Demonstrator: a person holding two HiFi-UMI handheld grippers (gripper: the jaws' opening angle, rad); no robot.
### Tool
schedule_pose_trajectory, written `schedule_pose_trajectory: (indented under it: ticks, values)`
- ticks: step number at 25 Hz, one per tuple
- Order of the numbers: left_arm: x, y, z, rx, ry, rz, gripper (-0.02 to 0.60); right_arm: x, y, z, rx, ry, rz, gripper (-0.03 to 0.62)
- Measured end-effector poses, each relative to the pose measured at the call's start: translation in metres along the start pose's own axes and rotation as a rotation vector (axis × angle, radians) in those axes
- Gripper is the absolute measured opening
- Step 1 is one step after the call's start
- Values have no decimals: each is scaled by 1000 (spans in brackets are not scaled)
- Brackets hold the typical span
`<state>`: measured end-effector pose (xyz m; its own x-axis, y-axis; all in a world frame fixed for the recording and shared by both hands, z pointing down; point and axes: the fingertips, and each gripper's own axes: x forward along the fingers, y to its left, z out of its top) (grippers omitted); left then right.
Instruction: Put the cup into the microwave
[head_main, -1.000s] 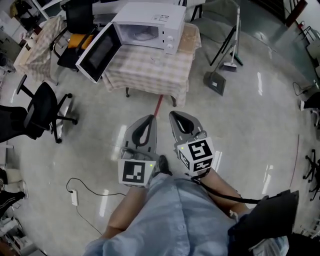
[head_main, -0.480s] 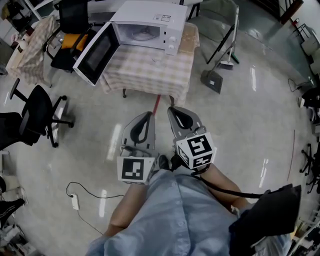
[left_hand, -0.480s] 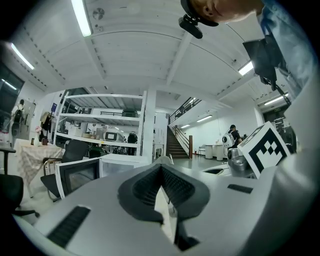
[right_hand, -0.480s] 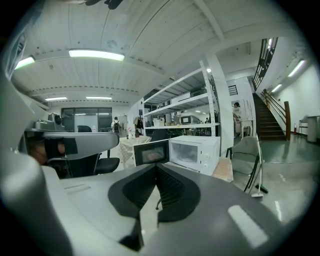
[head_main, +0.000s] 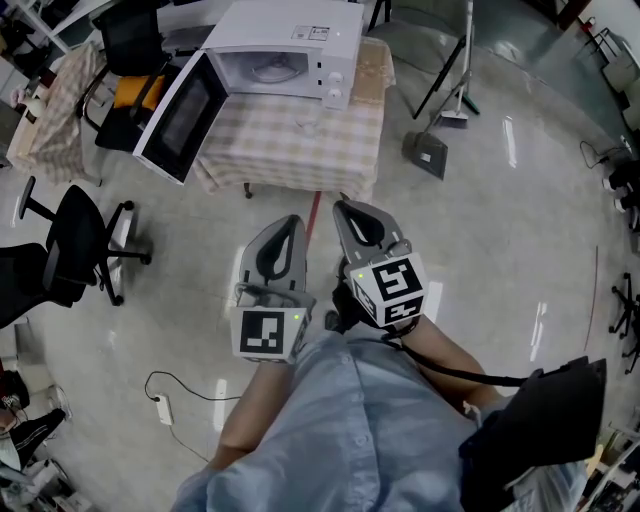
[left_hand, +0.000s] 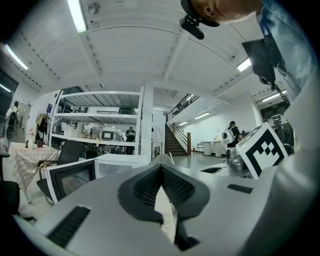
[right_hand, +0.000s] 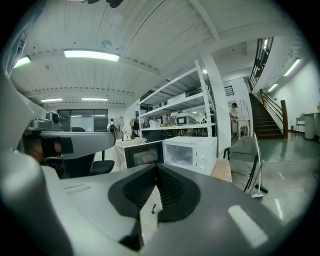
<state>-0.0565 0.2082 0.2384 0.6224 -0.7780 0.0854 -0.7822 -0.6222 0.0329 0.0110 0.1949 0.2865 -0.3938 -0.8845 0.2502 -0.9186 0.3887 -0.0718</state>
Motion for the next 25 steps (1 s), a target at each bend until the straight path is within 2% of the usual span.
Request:
schedule_pose_trajectory:
  ticks: [6, 14, 18, 25]
  values:
    - [45, 13, -1, 1, 8, -6, 5, 31, -33, 4, 22, 2, -5, 3]
    - [110, 36, 0, 19, 84, 16, 5, 82, -82, 11, 50, 9, -3, 3]
    - [141, 39, 3, 22, 74, -10, 5, 102, -104, 14, 55, 17, -4, 3]
    - [191, 44, 12, 33, 69, -3, 5, 129, -144, 19, 47, 31, 3, 3]
